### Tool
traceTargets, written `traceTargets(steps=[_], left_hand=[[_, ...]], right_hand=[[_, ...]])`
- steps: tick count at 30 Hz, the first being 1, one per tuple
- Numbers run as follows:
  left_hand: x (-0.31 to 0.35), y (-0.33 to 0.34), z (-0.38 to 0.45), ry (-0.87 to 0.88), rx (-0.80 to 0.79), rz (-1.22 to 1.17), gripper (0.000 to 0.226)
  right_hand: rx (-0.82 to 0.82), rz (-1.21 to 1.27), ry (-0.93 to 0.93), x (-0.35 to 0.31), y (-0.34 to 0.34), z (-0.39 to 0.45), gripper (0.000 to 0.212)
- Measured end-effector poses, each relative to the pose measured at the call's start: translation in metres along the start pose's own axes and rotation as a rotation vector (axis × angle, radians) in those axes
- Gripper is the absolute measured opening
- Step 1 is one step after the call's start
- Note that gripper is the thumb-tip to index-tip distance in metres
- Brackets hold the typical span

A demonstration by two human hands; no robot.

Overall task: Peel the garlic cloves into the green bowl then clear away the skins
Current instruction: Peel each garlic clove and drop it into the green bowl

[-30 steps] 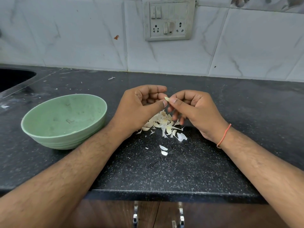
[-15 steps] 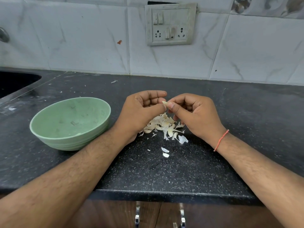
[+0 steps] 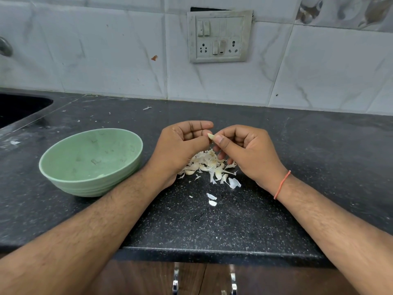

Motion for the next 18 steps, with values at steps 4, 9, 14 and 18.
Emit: traceTargets(steps=[4, 9, 14, 18], left_hand=[[0.003, 0.002, -0.001, 0.003, -0.012, -0.001, 0.034], [0.004, 0.002, -0.002, 0.008, -0.002, 0.000, 0.034], [0.002, 0.002, -0.002, -0.005, -0.001, -0.015, 0.031], [0.001, 0.002, -0.002, -0.014, 0.007, -0.026, 0.029]], right_hand=[[0.010, 0.008, 0.006, 0.000, -0.003, 0.000, 0.008], [0.031, -0.037, -0.031, -0.005, -0.005, -0.001, 0.008], [0.045, -0.113, -0.066, -0.010, -0.003, -0.003, 0.007], [0.042, -0.081, -0.043, -0.008, -0.002, -0.003, 0.010]])
Point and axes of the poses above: each hand's wrist, its own z-axis towards the middle knuckle, its own y-axis out of the palm, x = y × z, the point moved 9 cm from there along z, towards the middle knuckle, and after that the axes turned 11 degrees about -x, right-handed, at the moved point
